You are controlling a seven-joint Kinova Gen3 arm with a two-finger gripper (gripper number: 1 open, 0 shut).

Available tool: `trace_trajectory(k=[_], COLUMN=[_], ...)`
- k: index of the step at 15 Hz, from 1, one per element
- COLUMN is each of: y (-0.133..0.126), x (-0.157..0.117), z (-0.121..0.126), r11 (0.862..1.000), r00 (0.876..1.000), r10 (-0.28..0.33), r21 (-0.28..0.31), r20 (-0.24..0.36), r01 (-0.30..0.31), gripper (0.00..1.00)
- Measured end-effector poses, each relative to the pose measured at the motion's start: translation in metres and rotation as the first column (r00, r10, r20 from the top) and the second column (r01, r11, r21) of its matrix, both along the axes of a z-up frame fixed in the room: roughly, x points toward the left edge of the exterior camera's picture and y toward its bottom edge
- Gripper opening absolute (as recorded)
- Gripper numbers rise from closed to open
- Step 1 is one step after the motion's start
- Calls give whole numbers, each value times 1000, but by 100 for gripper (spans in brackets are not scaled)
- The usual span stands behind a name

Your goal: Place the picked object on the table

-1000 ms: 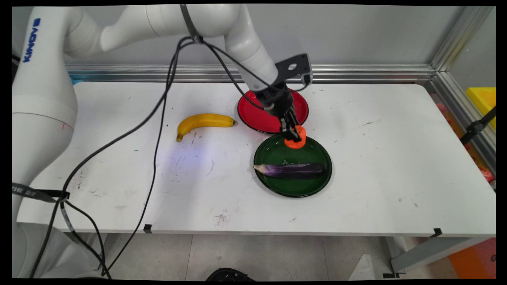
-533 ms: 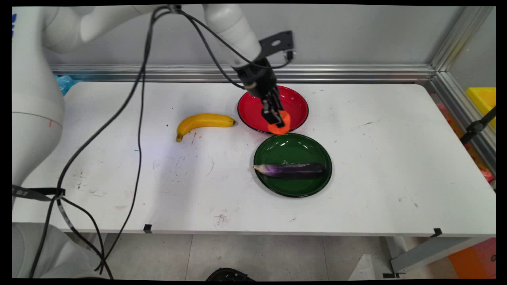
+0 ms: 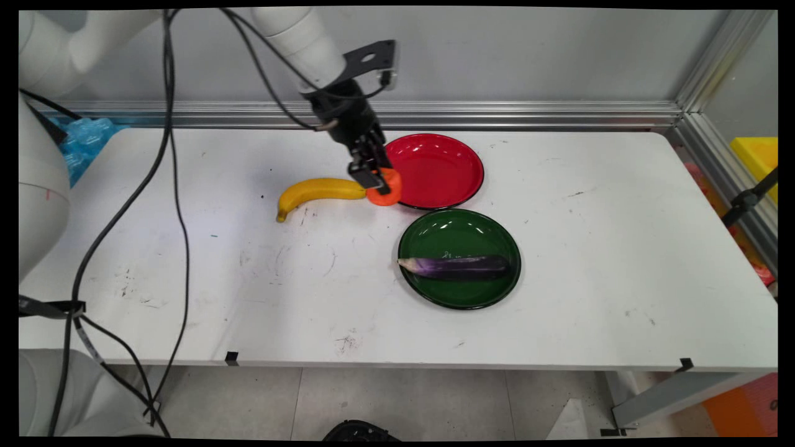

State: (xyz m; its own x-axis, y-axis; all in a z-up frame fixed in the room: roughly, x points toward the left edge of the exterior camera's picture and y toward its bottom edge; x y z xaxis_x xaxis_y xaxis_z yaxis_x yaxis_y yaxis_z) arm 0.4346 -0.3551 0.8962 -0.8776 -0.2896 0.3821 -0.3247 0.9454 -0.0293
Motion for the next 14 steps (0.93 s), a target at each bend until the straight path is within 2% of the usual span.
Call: trace_trajectory(k=[6, 14], y=[19, 33], x=[48, 80], z=[-21, -60], r11=[1000, 999], r00=[1000, 999], r10=[6, -30], r21=[-10, -27], r20=[31, 41], r01=[-6, 32], gripper=[0, 0])
